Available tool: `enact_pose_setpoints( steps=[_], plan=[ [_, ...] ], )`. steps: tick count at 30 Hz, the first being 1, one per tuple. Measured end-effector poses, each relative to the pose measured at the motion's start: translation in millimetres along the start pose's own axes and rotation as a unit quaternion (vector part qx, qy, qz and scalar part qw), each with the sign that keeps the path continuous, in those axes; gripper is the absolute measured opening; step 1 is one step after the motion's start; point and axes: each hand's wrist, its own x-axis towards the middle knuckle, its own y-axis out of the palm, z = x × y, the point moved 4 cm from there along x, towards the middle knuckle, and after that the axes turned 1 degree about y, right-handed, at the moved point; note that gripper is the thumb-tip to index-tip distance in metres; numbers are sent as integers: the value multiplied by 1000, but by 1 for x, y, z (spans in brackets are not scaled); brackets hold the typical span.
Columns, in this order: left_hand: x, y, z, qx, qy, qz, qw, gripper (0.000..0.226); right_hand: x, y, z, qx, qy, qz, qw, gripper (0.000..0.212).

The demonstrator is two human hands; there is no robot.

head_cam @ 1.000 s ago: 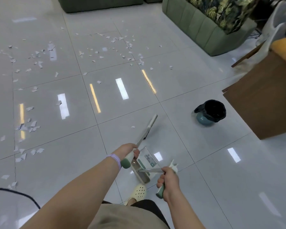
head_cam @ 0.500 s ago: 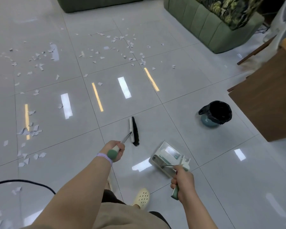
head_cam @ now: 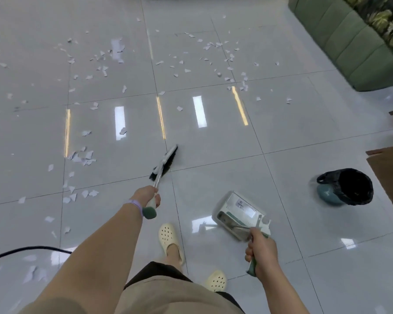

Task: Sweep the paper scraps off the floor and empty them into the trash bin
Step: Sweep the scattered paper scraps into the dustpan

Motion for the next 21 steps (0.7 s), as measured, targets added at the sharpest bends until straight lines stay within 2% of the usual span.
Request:
enact_pose_setpoints(
  steps=[4, 6, 9, 12, 14, 18, 21],
  plan=[
    [21, -77, -60, 37, 57, -100, 993, 21, -3, 51, 15, -15, -6, 8, 1000, 27],
    [28, -101, -80, 25, 68, -107, 992, 18, -5, 73, 21, -19, -9, 7, 1000, 29],
    [30, -113, -91, -76, 63, -96, 991, 15, -9, 100, 29, -42, -11, 13, 999, 30],
    [29, -103, -95, -112, 54, -34, 992, 14, -10, 123, 46, -64, -20, 28, 997, 33],
    [29, -90, -92, -149, 16, 30, 988, 16, -8, 134, 61, -77, -31, 32, 996, 32],
    [12, -38, -98, -251, -72, 157, 953, 20, -1, 140, 87, -80, -46, 28, 995, 25],
    [-3, 20, -104, -235, -100, 214, 943, 21, 12, 135, 106, -86, -59, 18, 994, 20]
  ],
)
